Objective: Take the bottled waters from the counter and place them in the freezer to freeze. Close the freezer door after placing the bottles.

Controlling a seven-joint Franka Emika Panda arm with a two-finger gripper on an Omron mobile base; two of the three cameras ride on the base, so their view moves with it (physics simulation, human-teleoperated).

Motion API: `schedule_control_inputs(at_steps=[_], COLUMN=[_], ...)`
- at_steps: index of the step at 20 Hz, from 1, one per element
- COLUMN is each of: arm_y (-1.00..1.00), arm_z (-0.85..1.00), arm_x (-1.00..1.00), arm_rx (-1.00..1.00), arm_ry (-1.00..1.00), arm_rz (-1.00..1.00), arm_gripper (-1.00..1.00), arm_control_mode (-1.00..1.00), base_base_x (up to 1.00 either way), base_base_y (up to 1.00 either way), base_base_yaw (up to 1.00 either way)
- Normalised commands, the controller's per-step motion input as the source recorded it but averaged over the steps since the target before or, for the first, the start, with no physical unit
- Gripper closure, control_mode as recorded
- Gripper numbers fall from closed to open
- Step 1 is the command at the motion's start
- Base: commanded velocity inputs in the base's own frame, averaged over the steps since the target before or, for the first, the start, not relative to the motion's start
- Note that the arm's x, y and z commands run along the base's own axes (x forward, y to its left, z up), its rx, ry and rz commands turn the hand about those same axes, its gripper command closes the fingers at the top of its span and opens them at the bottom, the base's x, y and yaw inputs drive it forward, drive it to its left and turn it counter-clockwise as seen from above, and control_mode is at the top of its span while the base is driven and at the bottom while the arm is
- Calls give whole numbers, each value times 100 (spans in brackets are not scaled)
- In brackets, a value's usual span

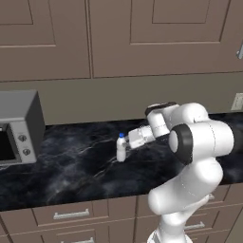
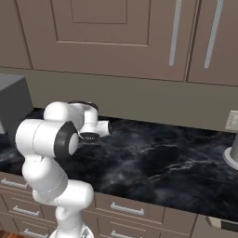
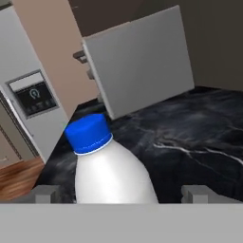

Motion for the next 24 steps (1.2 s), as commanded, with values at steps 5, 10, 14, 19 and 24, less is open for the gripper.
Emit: schedule_control_inputs(at_steps=[5,10,14,19,24], arm_y=[18,15,11,0,0], arm_z=[0,0,-5,0,34], arm_x=[14,2,4,-2,-25], arm_rx=[0,0,0,0,0], arm_ry=[3,0,0,0,-7], arm_rz=[1,0,0,0,0], arm_gripper=[-100,-100,100,100,100], arm_control_mode=[-100,-100,-100,-100,-100], base_base_x=[0,0,0,0,0], base_base_y=[0,0,0,0,0], base_base_yaw=[0,0,0,0,0])
